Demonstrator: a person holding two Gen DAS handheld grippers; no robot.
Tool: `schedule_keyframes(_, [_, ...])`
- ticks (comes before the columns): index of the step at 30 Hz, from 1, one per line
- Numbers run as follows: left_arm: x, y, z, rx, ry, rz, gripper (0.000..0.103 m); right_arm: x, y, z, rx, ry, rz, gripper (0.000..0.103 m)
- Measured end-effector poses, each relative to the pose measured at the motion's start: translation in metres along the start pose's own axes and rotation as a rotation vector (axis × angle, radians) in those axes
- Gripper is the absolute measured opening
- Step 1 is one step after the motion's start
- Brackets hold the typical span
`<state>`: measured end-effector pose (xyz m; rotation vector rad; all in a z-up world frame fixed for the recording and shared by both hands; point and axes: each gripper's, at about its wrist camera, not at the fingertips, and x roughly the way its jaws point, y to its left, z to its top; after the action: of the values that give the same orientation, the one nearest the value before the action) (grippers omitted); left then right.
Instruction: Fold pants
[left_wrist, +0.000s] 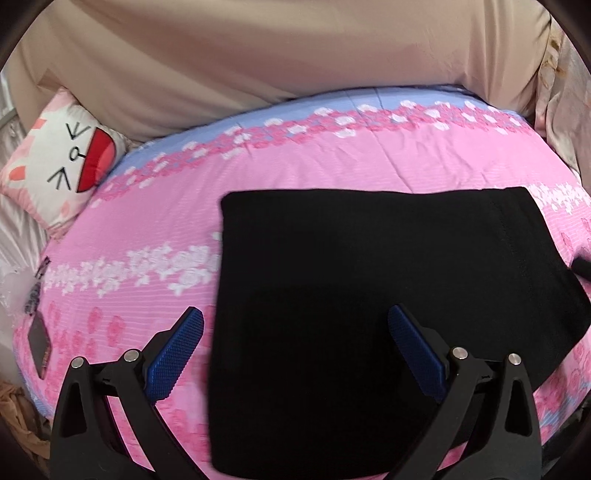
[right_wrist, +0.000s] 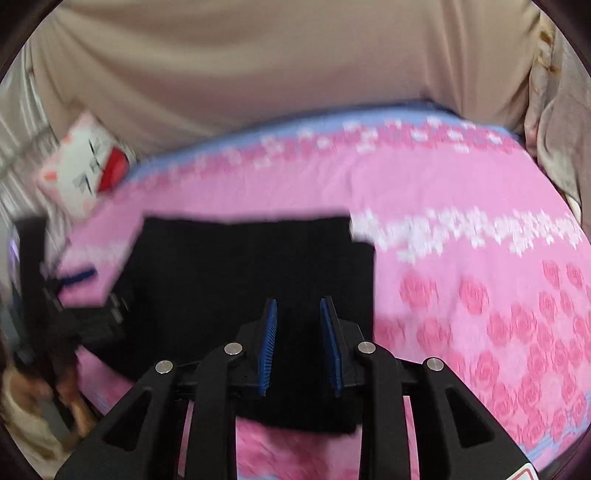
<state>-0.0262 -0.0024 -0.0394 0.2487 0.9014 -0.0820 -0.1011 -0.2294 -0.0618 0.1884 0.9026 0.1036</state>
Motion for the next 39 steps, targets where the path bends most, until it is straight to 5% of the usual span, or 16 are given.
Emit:
schedule_keyframes(3, [0.008, -0.008, 0.001, 0.007, 0.017, 0.004, 0.098, -0.006, -0.019, -0.004, 0.106, -0.034, 0.090, 0.026])
schedule_keyframes(9, [0.010, -0.013, 0.001, 0.015, 0.017, 0.025, 0.098, -0.008, -0.012, 0.007, 0.059, -0.026, 0.062, 0.029])
schedule_keyframes(10, [0.010, -0.012, 0.001, 0.012, 0.020, 0.026, 0.098, -0.012, -0.013, 0.008, 0.069, -0.035, 0.059, 0.033])
schedule_keyframes(12, [0.011, -0.012, 0.001, 0.008, 0.020, 0.024, 0.098, -0.017, -0.018, 0.010, 0.093, -0.063, 0.045, 0.064])
schedule_keyframes(13, [0.011, -0.012, 0.001, 0.007, 0.020, 0.023, 0.098, -0.018, -0.019, 0.010, 0.100, -0.069, 0.041, 0.066])
schedule_keyframes(28, [0.012, -0.011, -0.003, -0.007, 0.013, -0.007, 0.098, -0.002, -0.022, 0.006, 0.179, -0.002, 0.063, 0.070])
schedule_keyframes(33, [0.010, 0.012, -0.005, -0.079, 0.041, -0.154, 0.098, 0.001, -0.017, 0.004, 0.187, 0.020, 0.058, 0.070])
schedule_keyframes(39, [0.008, 0.029, -0.014, -0.127, 0.066, -0.188, 0.098, -0.003, -0.015, 0.006, 0.213, 0.003, 0.053, 0.071])
